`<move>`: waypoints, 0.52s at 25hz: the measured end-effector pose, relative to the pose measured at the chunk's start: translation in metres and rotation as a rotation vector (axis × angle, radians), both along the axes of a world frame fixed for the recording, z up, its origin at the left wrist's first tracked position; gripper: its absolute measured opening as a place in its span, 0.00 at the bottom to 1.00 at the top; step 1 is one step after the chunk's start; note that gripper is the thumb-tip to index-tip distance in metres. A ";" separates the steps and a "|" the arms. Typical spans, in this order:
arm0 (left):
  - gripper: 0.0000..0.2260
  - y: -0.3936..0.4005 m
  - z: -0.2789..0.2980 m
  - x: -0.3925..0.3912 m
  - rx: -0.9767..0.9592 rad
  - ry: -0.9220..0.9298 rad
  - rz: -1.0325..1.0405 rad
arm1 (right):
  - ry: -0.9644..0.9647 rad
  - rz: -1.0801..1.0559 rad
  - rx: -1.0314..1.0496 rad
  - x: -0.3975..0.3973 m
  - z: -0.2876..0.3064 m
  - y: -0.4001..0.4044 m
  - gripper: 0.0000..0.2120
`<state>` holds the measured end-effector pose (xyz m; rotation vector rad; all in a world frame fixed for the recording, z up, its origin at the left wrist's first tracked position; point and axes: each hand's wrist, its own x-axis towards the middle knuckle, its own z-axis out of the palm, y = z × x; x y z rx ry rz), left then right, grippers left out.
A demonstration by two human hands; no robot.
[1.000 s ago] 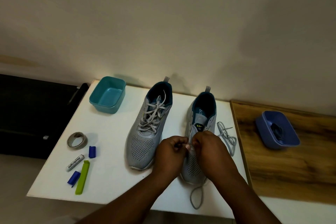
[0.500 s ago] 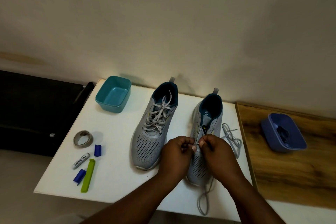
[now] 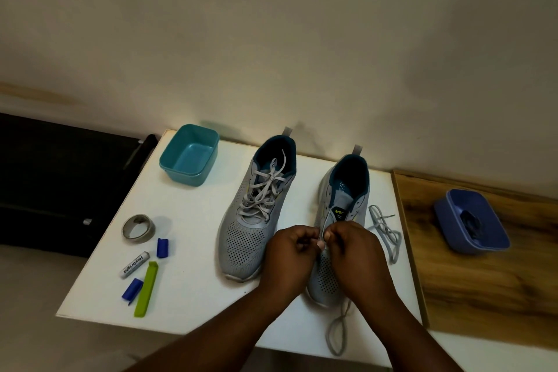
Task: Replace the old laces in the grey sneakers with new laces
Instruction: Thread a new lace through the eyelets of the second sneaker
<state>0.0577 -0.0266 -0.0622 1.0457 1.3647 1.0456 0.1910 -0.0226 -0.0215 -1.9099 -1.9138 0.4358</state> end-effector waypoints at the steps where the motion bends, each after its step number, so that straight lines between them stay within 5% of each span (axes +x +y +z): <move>1: 0.08 0.000 -0.001 0.000 0.011 -0.009 -0.014 | -0.025 0.009 -0.017 0.000 0.000 0.000 0.08; 5: 0.08 -0.001 -0.002 -0.002 -0.001 -0.035 -0.013 | -0.107 0.038 -0.103 0.000 0.002 0.003 0.09; 10: 0.07 0.002 0.001 -0.004 0.006 0.025 -0.073 | 0.154 -0.041 0.005 -0.001 -0.001 0.000 0.06; 13: 0.06 0.000 0.004 -0.001 -0.008 0.028 -0.043 | 0.313 -0.133 -0.014 -0.001 0.002 -0.002 0.13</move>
